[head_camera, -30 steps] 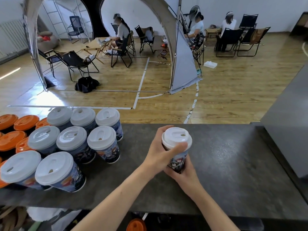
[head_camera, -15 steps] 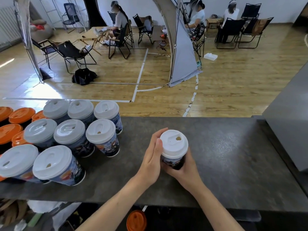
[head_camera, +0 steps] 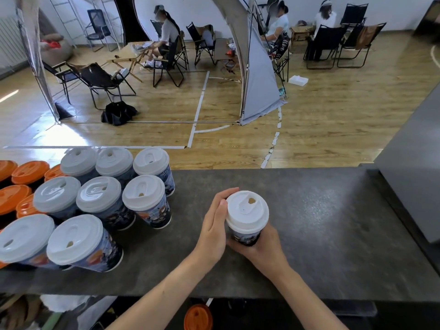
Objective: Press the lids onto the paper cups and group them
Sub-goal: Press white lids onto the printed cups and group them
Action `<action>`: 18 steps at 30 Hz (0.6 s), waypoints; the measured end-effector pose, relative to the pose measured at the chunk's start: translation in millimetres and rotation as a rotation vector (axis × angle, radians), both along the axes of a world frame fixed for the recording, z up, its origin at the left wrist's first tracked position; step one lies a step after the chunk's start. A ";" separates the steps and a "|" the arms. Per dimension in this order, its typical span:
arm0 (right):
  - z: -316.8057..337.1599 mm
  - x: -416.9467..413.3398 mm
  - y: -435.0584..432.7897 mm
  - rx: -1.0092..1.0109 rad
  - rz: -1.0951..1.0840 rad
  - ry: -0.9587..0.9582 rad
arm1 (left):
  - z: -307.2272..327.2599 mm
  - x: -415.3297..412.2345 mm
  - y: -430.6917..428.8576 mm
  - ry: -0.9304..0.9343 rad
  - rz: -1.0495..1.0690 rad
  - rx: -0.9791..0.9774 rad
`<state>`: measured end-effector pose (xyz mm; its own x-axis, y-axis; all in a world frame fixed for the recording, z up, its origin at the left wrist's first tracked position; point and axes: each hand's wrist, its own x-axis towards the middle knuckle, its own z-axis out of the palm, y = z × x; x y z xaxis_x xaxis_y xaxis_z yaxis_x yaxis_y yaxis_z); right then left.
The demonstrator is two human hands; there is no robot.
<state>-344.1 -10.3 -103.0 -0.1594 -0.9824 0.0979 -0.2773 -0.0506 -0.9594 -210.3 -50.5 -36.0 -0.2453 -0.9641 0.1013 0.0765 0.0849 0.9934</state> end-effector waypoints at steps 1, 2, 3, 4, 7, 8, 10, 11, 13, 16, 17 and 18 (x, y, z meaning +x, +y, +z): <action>0.3 0.1 0.2 0.010 -0.009 0.000 | 2.4 0.1 -1.9 0.001 -0.011 0.021; 0.4 -0.2 0.3 0.017 -0.014 0.002 | 6.4 -0.2 -5.4 -0.002 -0.031 0.059; 0.0 -1.0 0.2 0.020 -0.012 0.010 | 11.7 -1.4 -9.8 -0.010 -0.063 0.106; -1.0 -1.7 -0.2 0.019 -0.002 0.021 | 17.1 -2.6 -13.6 -0.023 -0.107 0.151; -4.3 -3.2 -1.3 0.020 0.025 0.035 | 24.1 -7.2 -19.0 -0.083 -0.170 0.197; -4.9 -2.8 -1.5 0.015 0.029 0.034 | 24.1 -7.5 -18.9 -0.088 -0.151 0.187; -4.6 -0.9 -1.4 -0.002 0.016 0.016 | 19.2 -7.6 -15.3 -0.043 -0.080 0.160; -3.3 0.3 -1.1 -0.008 -0.002 0.002 | 14.4 -7.5 -11.7 -0.009 -0.028 0.125; -1.7 1.4 0.2 -0.026 -0.040 -0.011 | 4.1 -8.1 -4.4 0.028 0.078 0.029; -0.3 0.4 1.7 -0.038 -0.042 0.011 | -0.3 -9.3 -1.9 0.024 0.125 -0.016; -0.5 -0.9 1.6 -0.036 -0.032 0.009 | 2.4 -8.7 -5.5 0.013 0.105 0.009; -1.1 -2.3 1.4 -0.033 -0.019 0.005 | 6.3 -7.4 -10.6 0.000 0.061 0.051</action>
<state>-346.4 -8.9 -104.1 -0.1770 -0.9755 0.1307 -0.2830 -0.0768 -0.9561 -217.7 -61.0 -29.7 -0.1864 -0.9811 0.0520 0.0725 0.0390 0.9966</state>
